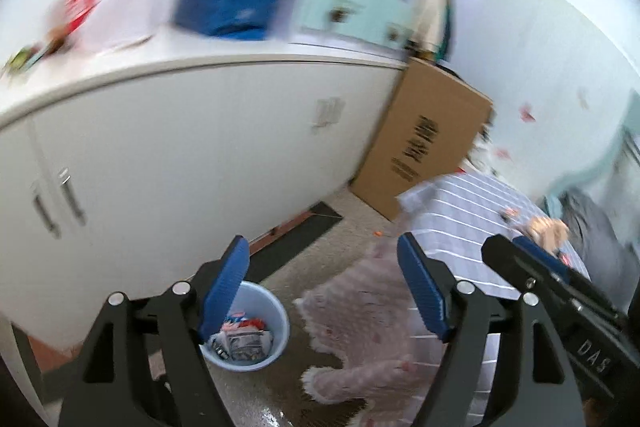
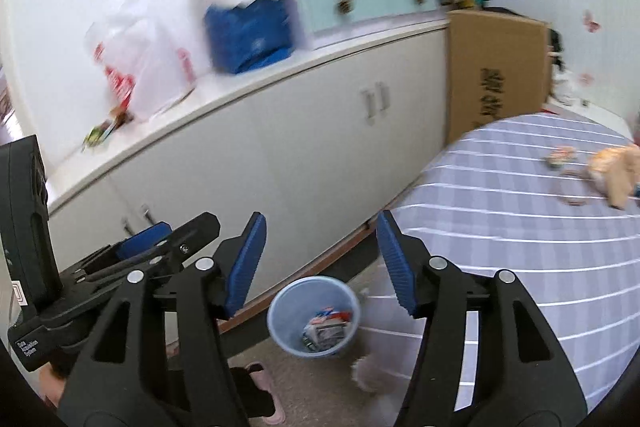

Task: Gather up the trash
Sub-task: 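Move both tools back over the table toward the remaining trash, then grasp the tan cloth bag with the right tool while the left tool grasps the brown string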

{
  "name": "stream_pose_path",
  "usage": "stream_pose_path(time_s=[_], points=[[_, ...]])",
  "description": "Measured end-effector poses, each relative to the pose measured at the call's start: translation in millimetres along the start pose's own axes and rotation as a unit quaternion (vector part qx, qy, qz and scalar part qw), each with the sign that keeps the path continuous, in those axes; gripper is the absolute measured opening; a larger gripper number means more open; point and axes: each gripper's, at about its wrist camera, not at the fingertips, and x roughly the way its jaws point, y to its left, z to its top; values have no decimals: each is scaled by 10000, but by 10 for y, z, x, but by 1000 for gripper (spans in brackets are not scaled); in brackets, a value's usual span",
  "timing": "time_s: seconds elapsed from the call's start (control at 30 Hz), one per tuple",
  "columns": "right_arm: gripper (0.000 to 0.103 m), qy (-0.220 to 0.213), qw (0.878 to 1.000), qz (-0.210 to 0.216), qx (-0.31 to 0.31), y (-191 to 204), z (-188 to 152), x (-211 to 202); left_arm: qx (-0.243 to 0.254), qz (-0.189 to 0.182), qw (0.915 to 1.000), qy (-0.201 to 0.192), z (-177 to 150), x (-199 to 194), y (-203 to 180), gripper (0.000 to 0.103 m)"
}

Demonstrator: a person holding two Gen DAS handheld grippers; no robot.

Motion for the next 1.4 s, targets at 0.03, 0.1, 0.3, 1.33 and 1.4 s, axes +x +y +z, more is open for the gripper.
stream_pose_path(time_s=[0.03, 0.1, 0.3, 1.33, 1.4], points=[[59, -54, 9999, -130, 86, -168, 10, -102, 173, -201, 9996, 81, 7, 26, -206, 75], [60, -160, 9989, -385, 225, -481, 20, -267, 454, -397, 9979, 255, 18, 133, -566, 75], [65, -229, 9884, -1271, 802, -1575, -42, -582, 1221, -559, 9884, 706, -90, 546, -1439, 75], [26, 737, 9733, -1661, 1405, -3161, 36, 127, 3007, -1052, 9404, 1189, -368, 1767, -3147, 75], [27, 790, 9722, -1673, 1433, -3170, 40, 148, 3087, -1040, 9378, 1197, -397, 1792, -3201, 75]])
